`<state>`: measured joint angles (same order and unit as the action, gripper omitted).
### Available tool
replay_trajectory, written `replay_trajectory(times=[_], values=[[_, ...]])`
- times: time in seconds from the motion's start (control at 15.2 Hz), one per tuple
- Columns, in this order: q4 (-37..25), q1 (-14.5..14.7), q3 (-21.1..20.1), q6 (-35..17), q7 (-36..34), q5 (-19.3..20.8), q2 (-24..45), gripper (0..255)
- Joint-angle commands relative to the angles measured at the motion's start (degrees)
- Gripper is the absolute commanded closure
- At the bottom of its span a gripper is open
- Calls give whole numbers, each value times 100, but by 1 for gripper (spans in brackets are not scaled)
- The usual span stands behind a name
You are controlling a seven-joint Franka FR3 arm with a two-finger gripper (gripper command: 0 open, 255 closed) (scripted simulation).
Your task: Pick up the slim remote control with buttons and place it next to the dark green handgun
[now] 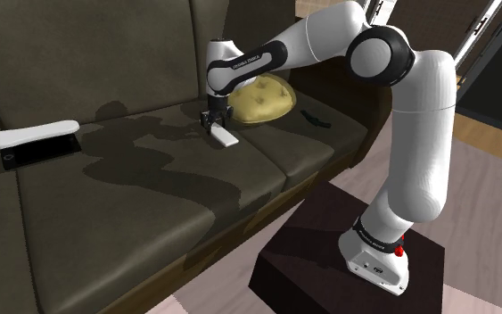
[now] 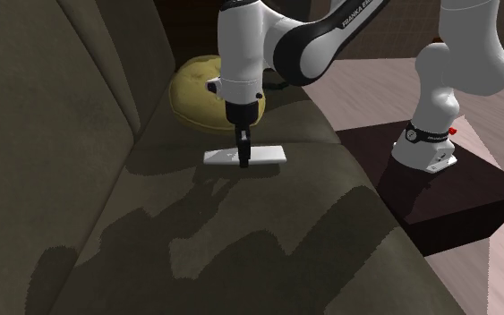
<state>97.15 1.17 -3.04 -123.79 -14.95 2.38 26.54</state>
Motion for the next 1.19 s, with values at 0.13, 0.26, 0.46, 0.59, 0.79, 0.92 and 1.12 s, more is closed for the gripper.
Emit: replay_trajectory(times=[0.13,0.26,0.46,0.59,0.79,0.92,1.12], values=[[3,-6,5,1,4,0,5,255],[3,-7,5,1,4,0,5,255],[4,-6,5,1,4,0,4,255],[-27,-3,2,67,1,-2,-31,255],[-115,-5,-2,255,7,-11,-132,255],[-179,-6,-4,382,12,-16,-195,255],[-287,-7,-8,576,18,-23,-281,255]])
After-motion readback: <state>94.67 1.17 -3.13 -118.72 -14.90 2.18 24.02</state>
